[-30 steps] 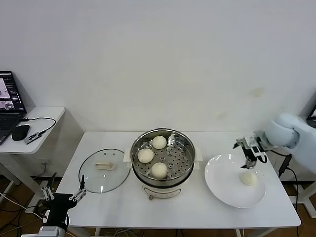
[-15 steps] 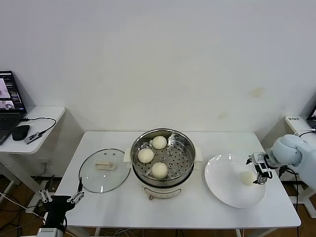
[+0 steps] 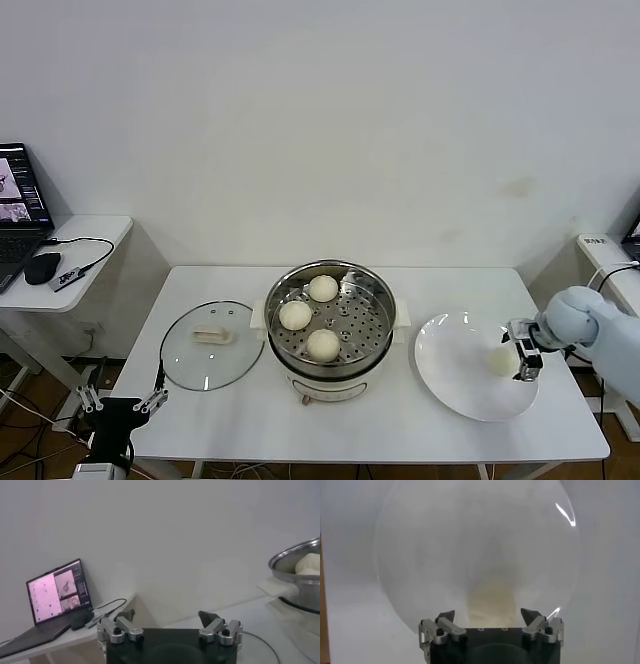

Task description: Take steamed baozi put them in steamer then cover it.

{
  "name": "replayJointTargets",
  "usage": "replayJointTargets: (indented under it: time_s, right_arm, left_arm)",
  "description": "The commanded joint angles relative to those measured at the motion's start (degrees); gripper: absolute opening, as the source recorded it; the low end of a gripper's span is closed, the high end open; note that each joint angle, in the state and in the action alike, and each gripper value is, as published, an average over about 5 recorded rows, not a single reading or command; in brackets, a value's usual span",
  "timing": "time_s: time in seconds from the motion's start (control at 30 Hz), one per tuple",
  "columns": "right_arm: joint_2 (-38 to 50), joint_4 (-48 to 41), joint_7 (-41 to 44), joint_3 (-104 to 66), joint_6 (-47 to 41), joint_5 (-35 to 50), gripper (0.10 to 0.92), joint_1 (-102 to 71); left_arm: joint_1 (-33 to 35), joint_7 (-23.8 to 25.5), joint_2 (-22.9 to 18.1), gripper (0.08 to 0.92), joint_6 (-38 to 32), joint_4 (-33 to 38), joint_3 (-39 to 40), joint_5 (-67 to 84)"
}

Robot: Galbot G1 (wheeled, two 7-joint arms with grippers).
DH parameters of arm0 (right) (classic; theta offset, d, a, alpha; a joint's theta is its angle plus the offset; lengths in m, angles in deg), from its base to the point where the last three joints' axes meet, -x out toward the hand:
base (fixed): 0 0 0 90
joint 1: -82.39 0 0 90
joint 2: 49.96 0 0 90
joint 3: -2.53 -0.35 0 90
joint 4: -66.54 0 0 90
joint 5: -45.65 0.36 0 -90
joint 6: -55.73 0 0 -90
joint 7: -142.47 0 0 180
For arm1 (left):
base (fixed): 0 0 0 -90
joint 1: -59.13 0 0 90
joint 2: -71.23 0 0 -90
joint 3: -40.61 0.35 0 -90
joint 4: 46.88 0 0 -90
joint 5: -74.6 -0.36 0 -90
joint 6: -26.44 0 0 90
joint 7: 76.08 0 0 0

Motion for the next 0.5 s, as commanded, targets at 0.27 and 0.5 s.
replayJointTargets:
  time_s: [0.27, 0.5]
  right_arm:
    - [-3.9, -4.8, -0.6, -1.7, 0.1, -2.2, 0.781, -2.1]
    - [-4.0, -4.8, -0.5, -1.8, -0.1, -2.2, 0.698, -1.7]
  left_arm:
    - [-0.1, 0.0, 0.0, 0.823, -0.1, -0.3, -0.1, 0.1]
    - [-0.1, 0.0, -0.2, 0.823, -0.1, -0.4, 0.0, 0.0]
